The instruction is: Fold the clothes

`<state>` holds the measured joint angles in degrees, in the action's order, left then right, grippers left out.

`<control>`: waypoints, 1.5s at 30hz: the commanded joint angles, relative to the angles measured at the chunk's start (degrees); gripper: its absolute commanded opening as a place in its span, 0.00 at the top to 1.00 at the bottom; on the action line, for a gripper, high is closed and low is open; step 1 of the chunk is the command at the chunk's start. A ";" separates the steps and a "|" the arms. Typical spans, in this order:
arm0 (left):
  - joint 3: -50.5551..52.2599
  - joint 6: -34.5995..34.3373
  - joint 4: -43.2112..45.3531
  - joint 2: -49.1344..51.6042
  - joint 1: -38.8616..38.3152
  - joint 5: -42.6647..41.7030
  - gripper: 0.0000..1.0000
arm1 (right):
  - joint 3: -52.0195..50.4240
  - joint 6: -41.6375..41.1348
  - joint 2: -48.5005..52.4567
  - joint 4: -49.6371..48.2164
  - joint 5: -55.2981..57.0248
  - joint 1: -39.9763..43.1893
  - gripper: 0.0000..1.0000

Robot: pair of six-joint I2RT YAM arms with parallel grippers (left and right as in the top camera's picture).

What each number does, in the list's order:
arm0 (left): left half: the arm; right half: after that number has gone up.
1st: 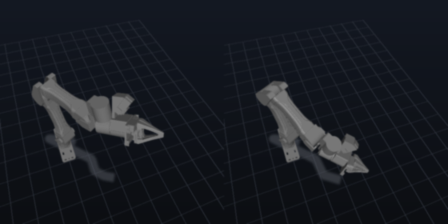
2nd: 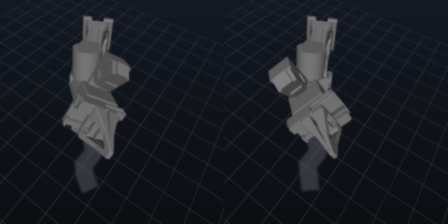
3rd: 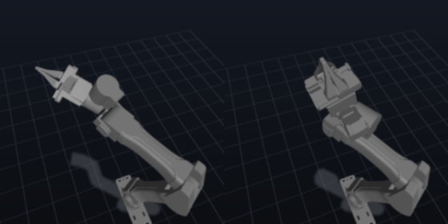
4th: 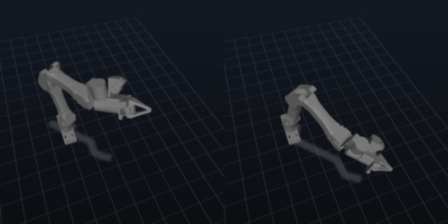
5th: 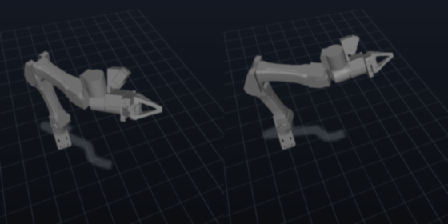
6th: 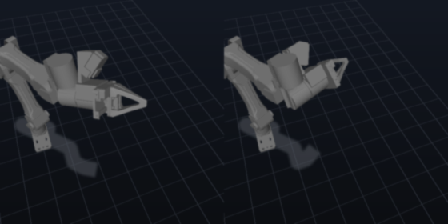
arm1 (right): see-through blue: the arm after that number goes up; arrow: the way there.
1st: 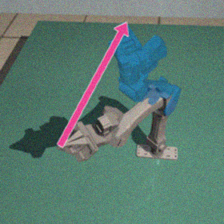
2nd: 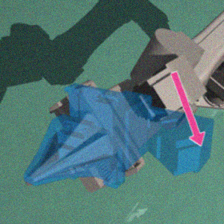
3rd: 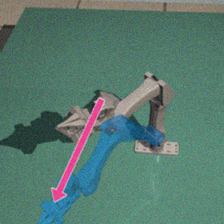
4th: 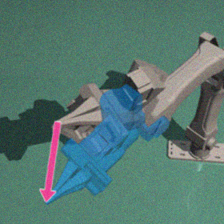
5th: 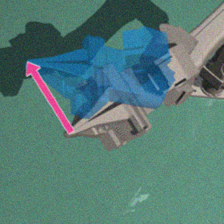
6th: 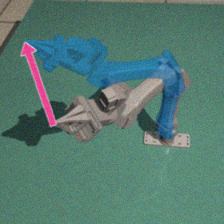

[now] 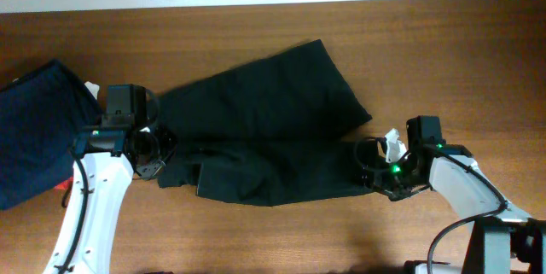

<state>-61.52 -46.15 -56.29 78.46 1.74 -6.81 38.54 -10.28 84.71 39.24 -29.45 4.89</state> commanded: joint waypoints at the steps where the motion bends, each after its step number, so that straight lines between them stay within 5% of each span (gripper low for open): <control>1: -0.68 0.85 -0.11 -0.04 0.28 0.02 0.99 | -2.21 0.11 -0.42 -1.73 -0.79 -0.44 0.46; 10: -0.68 0.85 -0.11 -0.04 0.28 0.20 0.99 | -3.91 -1.09 -0.42 -3.08 -4.00 -0.46 0.60; 17: -0.68 0.85 -0.11 -0.04 0.31 0.22 0.99 | -3.96 -0.76 -0.37 -4.22 -2.08 -4.07 0.63; 20: -0.68 0.90 -0.13 -0.04 0.31 0.22 0.99 | -3.93 -1.11 -0.37 -5.16 -1.14 -5.60 0.96; 28: -0.68 5.99 -1.57 -0.55 0.42 0.66 0.99 | 7.48 -3.45 -2.99 5.79 2.95 -4.00 0.96; 34: -0.68 6.82 -2.91 -6.75 5.70 0.68 0.99 | 34.12 -1.95 -5.60 18.91 10.75 -2.60 0.96; 37: -0.68 6.78 -2.14 -8.20 9.22 0.66 0.99 | 44.78 -1.97 -5.44 15.69 10.86 -2.91 0.96; 45: -0.68 6.29 7.43 -6.36 10.47 1.55 0.99 | 45.75 -1.97 2.27 4.04 12.00 -7.52 0.96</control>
<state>-61.54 -40.29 -50.72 70.83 11.03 -10.37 83.13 -12.64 82.17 45.41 -22.50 -1.96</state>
